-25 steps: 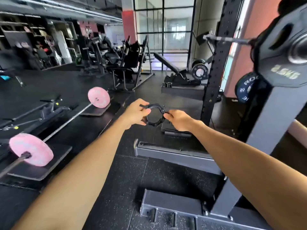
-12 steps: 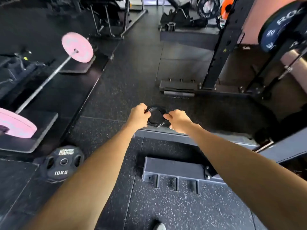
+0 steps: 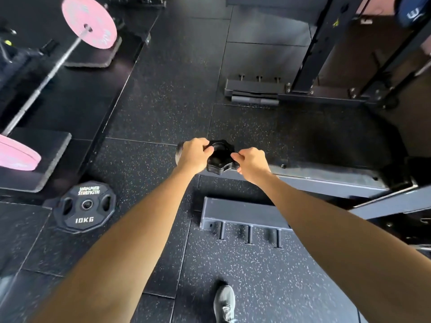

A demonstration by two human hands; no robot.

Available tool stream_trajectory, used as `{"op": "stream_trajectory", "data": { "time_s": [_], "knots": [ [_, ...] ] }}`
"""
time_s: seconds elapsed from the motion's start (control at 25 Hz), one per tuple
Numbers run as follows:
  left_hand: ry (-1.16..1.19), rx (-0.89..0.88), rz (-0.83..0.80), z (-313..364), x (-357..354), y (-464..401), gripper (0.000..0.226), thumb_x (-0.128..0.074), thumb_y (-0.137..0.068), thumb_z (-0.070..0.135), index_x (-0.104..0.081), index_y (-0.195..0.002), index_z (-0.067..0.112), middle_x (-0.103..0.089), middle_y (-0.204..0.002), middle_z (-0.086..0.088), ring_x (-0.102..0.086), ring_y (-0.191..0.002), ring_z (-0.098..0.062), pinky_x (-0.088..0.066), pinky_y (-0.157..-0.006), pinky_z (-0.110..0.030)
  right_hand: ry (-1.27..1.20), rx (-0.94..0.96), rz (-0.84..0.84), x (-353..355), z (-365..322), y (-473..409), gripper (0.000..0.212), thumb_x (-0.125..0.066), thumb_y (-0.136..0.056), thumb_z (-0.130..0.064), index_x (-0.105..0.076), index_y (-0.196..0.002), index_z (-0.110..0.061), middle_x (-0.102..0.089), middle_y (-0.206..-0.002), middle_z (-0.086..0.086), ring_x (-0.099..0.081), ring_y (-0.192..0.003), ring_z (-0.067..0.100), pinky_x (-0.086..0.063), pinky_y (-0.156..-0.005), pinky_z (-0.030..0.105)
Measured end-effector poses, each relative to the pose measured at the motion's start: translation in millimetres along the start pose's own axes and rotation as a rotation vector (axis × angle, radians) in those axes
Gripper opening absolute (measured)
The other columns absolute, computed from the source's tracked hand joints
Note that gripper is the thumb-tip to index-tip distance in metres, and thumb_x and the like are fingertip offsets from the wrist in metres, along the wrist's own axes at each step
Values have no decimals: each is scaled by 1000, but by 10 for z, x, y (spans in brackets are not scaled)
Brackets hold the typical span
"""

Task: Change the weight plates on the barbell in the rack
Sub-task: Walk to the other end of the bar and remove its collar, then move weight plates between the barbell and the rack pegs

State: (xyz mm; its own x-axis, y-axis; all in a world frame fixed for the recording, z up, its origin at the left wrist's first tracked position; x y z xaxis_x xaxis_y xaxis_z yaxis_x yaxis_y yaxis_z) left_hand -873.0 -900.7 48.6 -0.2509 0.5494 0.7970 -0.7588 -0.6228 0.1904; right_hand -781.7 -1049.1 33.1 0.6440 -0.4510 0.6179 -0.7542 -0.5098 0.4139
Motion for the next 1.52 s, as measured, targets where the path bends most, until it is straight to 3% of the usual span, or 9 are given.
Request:
{"op": "stream_trajectory", "data": {
  "time_s": [0.12, 0.2, 0.32, 0.44, 0.64, 0.92, 1.16, 1.28, 1.52],
  "knots": [
    [12, 11, -18, -16, 0, -50, 30, -57, -95, 30, -70, -112, 10, -73, -104, -12, -65, -97, -31, -44, -73, -30, 7, 6, 10, 1, 2, -50, 37, -51, -97, -31, -64, -82, -1, -68, -83, 20, -68, -82, 35, -55, -77, 44],
    [43, 15, -45, -16, 11, -28, 37, -57, -95, 33, -63, -125, 12, -69, -118, -12, -63, -108, -29, -46, -83, -32, 39, 5, 4, 18, -8, -36, 39, -49, -97, -37, -66, -91, -2, -68, -87, 19, -67, -85, 35, -55, -78, 42],
    [86, -15, -7, 51, 156, 83, 48, -58, -94, 40, -52, -138, 22, -57, -133, -10, -53, -122, -26, -43, -99, -39, 154, 53, 67, 165, -78, 102, 48, -42, -96, -50, -60, -122, -13, -63, -118, 10, -61, -103, 30, -51, -87, 42],
    [22, -36, -3, 176, 372, 254, 54, -66, -87, 42, -51, -137, 30, -50, -138, -6, -47, -127, -24, -40, -99, -41, 298, 185, 135, 387, -157, 304, 52, -42, -95, -54, -50, -136, -22, -50, -139, 3, -51, -120, 28, -42, -101, 43],
    [-24, -39, -26, 472, 674, 938, 68, -74, -73, 50, -49, -135, 37, -45, -144, -1, -62, -107, -28, -48, -90, -38, 423, 352, 172, 760, -254, 919, 55, -45, -93, -54, -45, -140, -26, -43, -146, 0, -46, -128, 26, -32, -108, 43],
    [40, -109, 106, 979, 881, 2431, 73, -78, -69, 52, -50, -134, 36, -47, -143, 0, -45, -129, -22, -38, -93, -34, 507, 546, 255, 1210, -131, 2417, 65, -50, -90, -55, -32, -147, -29, -42, -147, 4, -41, -134, 26, -31, -109, 44],
    [54, -186, 204, 1585, 1200, 3804, 71, -78, -71, 51, -49, -134, 38, -45, -143, -3, -45, -130, -23, -43, -96, -37, 555, 662, 332, 1659, -28, 3808, 66, -53, -89, -52, -30, -147, -30, -38, -149, 0, -37, -136, 25, -28, -109, 45],
    [34, -224, 246, 1886, 1502, 4336, 73, -78, -71, 51, -48, -136, 38, -44, -143, -3, -41, -133, -23, -37, -105, -39, 556, 689, 381, 1938, -144, 4369, 68, -55, -88, -52, -29, -147, -30, -40, -148, 1, -37, -136, 26, -28, -108, 45],
    [41, -339, 310, 2361, 1922, 5033, 73, -79, -71, 52, -48, -135, 38, -46, -141, 0, -44, -130, -21, -37, -97, -33, 526, 715, 512, 2319, -300, 5238, 71, -55, -87, -53, -27, -148, -31, -38, -149, 3, -34, -138, 25, -26, -111, 45]
  ]
}}
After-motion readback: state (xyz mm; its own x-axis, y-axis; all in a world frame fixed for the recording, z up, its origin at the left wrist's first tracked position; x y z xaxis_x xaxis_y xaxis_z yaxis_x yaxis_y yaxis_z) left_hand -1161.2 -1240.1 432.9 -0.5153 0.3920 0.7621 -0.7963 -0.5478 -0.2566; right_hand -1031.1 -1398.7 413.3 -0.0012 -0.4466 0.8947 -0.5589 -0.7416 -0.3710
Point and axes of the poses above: each hand's wrist, its own y-axis away from the middle knuckle, its own x-axis out of the back of the hand, z = x × y, the point moved 4 cm from there along -y, towards the middle knuckle
